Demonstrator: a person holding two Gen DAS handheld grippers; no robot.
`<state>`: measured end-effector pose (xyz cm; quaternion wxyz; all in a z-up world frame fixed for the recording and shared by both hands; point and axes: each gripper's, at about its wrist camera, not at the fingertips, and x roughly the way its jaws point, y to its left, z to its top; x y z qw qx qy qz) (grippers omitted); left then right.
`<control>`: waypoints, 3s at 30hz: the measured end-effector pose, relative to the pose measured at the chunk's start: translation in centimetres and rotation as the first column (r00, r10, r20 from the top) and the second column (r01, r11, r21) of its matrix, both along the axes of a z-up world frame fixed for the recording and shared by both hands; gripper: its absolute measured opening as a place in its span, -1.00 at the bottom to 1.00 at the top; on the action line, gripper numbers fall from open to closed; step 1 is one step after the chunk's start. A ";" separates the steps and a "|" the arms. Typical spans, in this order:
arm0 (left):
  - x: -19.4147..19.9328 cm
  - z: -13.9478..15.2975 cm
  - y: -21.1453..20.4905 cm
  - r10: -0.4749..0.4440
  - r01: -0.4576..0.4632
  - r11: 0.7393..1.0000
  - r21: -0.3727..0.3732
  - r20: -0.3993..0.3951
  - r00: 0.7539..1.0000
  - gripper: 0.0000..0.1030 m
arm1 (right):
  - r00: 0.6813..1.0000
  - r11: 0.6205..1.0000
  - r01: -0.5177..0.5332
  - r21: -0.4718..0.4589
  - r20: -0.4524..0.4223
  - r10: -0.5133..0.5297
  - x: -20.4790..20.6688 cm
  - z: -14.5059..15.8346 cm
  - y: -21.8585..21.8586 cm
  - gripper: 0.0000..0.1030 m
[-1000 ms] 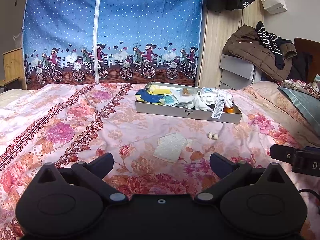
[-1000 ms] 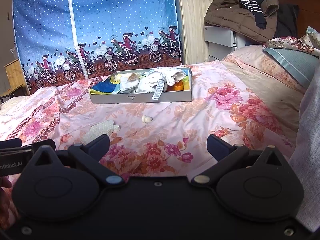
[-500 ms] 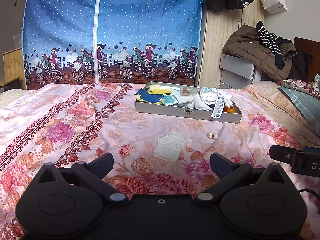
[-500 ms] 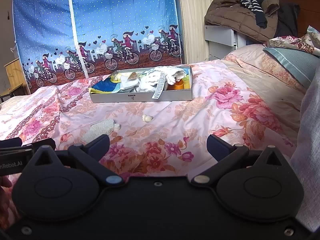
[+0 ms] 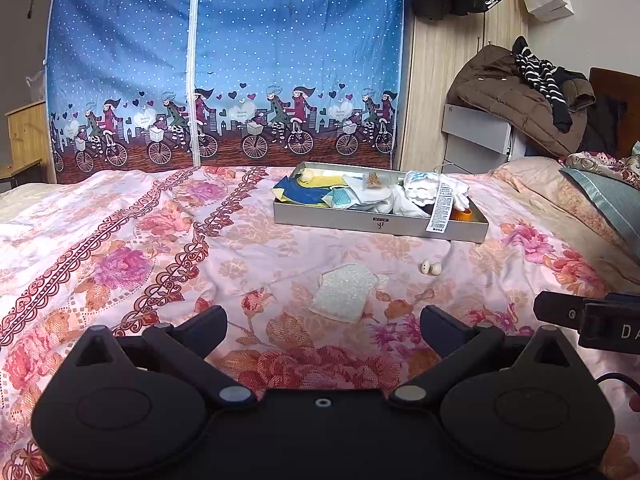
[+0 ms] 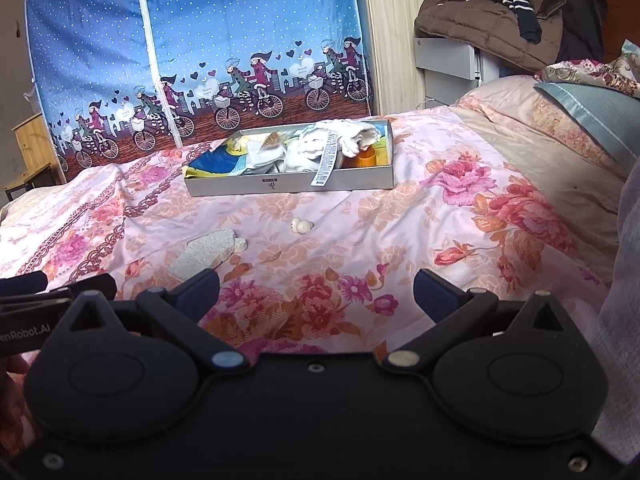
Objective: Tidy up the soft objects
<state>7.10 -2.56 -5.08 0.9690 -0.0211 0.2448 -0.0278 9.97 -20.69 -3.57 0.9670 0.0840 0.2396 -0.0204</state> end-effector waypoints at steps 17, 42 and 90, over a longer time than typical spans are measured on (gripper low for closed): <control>0.9 -0.5 -0.5 -0.005 0.005 1.000 0.019 -0.020 1.000 0.99 | 0.999 1.000 -0.016 0.023 -0.029 0.016 1.0 -0.3 0.5 0.99; 2.2 -1.3 -0.1 0.014 -0.014 1.000 -0.016 -0.055 0.998 0.99 | 0.999 0.998 -0.026 0.050 -0.037 0.028 2.1 -0.5 0.7 0.99; 15.1 -6.9 -0.8 -0.148 0.157 0.983 0.092 -0.097 0.984 0.98 | 0.978 0.969 -0.200 -0.146 -0.084 0.189 21.6 -6.3 0.9 0.99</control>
